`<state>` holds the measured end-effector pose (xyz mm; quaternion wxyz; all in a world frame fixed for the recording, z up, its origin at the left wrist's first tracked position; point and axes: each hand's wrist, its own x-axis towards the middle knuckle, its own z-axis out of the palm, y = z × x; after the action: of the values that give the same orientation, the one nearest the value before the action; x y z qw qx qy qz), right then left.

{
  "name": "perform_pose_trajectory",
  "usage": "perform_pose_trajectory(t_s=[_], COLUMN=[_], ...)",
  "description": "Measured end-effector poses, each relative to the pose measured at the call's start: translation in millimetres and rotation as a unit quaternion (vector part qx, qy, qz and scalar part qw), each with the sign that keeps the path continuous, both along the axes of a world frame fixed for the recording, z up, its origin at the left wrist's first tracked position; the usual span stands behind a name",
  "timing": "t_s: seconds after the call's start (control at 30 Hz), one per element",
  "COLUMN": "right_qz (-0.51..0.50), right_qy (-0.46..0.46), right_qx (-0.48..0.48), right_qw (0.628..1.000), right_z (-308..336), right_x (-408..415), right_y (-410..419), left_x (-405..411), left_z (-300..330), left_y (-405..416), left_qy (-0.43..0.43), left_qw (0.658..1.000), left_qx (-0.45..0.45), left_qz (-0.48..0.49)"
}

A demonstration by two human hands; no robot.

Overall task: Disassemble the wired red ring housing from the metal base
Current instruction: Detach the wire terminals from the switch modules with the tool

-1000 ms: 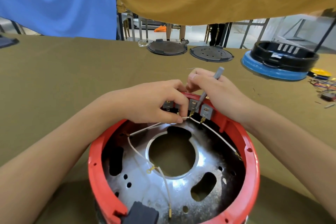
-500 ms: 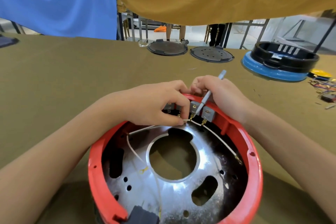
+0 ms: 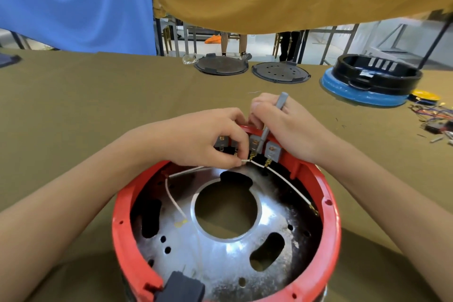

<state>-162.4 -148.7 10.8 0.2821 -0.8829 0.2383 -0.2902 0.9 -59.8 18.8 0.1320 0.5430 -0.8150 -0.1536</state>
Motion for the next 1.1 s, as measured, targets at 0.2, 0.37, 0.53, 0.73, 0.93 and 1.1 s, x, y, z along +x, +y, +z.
perform_pose_trajectory(t_s=[0.2, 0.37, 0.53, 0.73, 0.93, 1.1], right_qz=[-0.003, 0.008, 0.02, 0.009, -0.005, -0.017], right_qy=[0.003, 0.03, 0.02, -0.039, -0.131, -0.154], right_qx=[0.012, 0.006, 0.01, -0.029, -0.035, -0.057], right_qw=[1.0, 0.999, 1.0, 0.999, 0.991, 0.986], right_z=[1.5, 2.2, 1.3, 0.1, 7.9, 3.3], right_x=[-2.3, -2.1, -2.2, -9.7, -34.7, -44.9], right_y=[0.6, 2.3, 2.4, 3.4, 4.3, 10.2], left_x=[-13.2, -15.8, -13.1, -16.3, -17.5, -22.2], left_z=[-0.5, -0.5, -0.6, -1.9, -1.7, 3.4], left_y=[-1.2, 3.2, 5.1, 5.3, 8.9, 1.1], left_qy=[-0.026, 0.012, 0.005, 0.011, 0.042, -0.053], left_qw=[0.998, 0.999, 0.999, 0.998, 0.995, 0.996], left_qx=[-0.035, -0.005, 0.01, -0.041, -0.087, -0.068], left_qz=[0.036, 0.044, 0.038, 0.056, 0.036, -0.018])
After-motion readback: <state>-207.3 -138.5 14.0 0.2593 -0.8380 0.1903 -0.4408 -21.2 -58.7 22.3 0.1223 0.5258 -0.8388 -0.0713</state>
